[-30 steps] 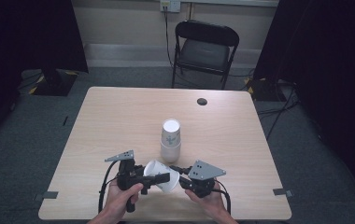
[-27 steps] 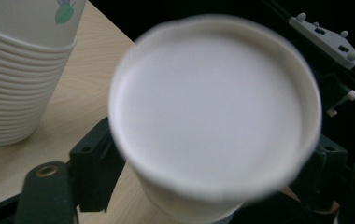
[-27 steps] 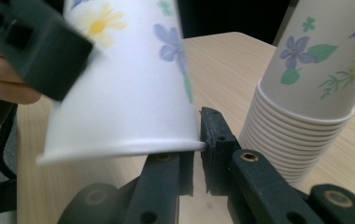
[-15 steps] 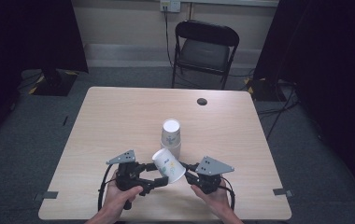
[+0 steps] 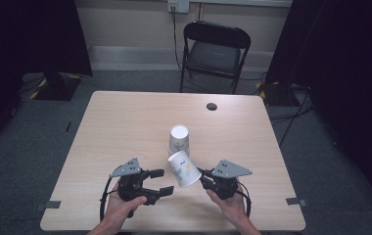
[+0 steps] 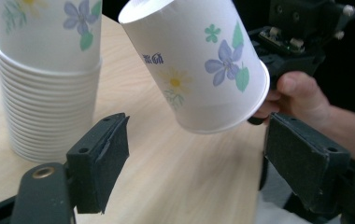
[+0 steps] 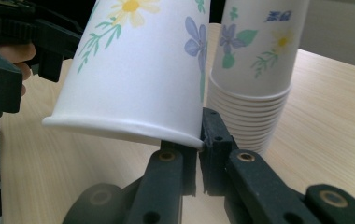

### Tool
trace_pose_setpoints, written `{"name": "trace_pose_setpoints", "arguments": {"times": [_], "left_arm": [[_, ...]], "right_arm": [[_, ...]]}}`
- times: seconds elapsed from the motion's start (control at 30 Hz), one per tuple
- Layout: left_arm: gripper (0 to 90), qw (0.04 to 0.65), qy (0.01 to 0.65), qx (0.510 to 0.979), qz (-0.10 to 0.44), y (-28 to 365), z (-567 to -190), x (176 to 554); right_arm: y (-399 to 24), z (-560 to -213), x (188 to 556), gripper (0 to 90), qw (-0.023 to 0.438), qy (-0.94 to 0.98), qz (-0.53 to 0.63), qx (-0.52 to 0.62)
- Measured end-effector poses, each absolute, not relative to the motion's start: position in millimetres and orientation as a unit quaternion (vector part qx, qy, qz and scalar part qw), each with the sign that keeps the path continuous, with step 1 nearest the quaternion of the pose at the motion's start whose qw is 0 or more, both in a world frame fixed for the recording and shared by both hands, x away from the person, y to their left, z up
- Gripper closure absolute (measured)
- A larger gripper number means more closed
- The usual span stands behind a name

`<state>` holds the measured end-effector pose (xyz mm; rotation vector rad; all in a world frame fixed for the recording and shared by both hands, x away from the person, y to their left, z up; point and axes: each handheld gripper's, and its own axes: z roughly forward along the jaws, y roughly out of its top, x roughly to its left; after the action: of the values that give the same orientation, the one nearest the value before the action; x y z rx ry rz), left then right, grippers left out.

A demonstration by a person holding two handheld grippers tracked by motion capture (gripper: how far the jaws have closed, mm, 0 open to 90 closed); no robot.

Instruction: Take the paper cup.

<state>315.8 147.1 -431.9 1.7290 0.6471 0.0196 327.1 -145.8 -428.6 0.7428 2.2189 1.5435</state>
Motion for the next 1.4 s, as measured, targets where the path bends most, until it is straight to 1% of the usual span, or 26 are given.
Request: {"name": "trace_pose_setpoints", "arguments": {"times": [0.03, 0.1, 0.2, 0.3, 0.4, 0.53, 0.73, 0.93, 1.03, 1.17, 1.23, 1.4], "left_arm": [[21.5, 0.603, 0.272, 0.750, 0.019, 146.5, -431.1, 314.6], [21.4, 0.598, 0.271, 0.754, 0.022, 146.1, -430.4, 314.1], [17.8, 0.587, 0.261, 0.765, 0.036, 144.3, -428.1, 312.9], [16.5, 0.574, 0.251, 0.778, 0.054, 143.9, -427.1, 312.8], [17.3, 0.564, 0.239, 0.787, 0.071, 143.6, -426.8, 312.0], [18.2, 0.554, 0.220, 0.797, 0.093, 141.9, -425.9, 310.0], [18.9, 0.547, 0.192, 0.806, 0.122, 140.1, -424.8, 307.1], [18.9, 0.542, 0.178, 0.812, 0.127, 138.8, -424.6, 306.1], [18.9, 0.543, 0.176, 0.810, 0.133, 135.2, -421.9, 303.3], [18.7, 0.536, 0.155, 0.818, 0.144, 127.5, -419.0, 298.4], [18.1, 0.521, 0.142, 0.829, 0.143, 124.9, -422.7, 298.1], [17.0, 0.514, 0.121, 0.836, 0.149, 125.1, -423.0, 296.3]], "right_arm": [[-149.7, -428.2, 329.0, 87.1, 0.164, 0.780, 0.541, 0.268], [-151.4, -428.2, 330.1, 87.1, 0.163, 0.780, 0.540, 0.271], [-155.8, -428.4, 332.9, 87.2, 0.154, 0.784, 0.534, 0.278], [-158.1, -429.9, 336.6, 87.2, 0.124, 0.797, 0.520, 0.282], [-158.4, -430.7, 338.1, 87.3, 0.117, 0.803, 0.511, 0.284], [-156.7, -434.4, 342.2, 87.3, 0.088, 0.821, 0.486, 0.286], [-149.3, -439.4, 343.7, 87.4, 0.064, 0.839, 0.455, 0.290], [-134.8, -445.2, 341.9, 87.6, 0.036, 0.863, 0.422, 0.275], [-126.8, -445.3, 340.5, 87.7, 0.031, 0.869, 0.414, 0.269], [-111.5, -450.4, 337.9, 87.7, 0.018, 0.883, 0.395, 0.253], [-109.3, -450.0, 336.2, 87.8, 0.014, 0.884, 0.395, 0.248], [-108.6, -447.9, 333.0, 87.8, 0.014, 0.886, 0.394, 0.244]]}}
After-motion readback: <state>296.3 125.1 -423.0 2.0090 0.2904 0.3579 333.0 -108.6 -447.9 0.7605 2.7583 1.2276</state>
